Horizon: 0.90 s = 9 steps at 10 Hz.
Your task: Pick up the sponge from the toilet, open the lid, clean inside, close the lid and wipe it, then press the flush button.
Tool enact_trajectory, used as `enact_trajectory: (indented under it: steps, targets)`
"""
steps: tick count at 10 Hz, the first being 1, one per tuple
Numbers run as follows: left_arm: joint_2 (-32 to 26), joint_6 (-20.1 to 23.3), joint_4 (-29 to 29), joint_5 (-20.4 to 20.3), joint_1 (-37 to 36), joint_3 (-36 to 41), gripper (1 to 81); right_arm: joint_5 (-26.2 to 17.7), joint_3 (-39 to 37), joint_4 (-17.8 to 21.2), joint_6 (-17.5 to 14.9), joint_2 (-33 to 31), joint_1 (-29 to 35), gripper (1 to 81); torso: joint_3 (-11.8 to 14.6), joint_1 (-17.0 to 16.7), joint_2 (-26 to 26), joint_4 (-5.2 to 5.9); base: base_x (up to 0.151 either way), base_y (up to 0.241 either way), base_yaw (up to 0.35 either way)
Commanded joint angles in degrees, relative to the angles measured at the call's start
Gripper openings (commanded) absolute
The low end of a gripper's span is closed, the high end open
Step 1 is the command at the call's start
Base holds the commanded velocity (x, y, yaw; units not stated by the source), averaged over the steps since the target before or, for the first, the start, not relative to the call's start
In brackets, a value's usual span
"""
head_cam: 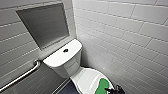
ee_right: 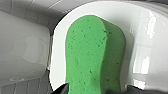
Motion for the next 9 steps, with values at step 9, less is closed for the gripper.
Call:
enact_trajectory:
  steps: [9]
  targets:
    - [0.11,0.03,-0.15,5.34,2.25,0.44,81.1,-1.09,-0.06,-1.44,0.0,-0.18,7.67,81.1,-3.41,0.02,0.02,0.0,0.0,0.0,0.0]
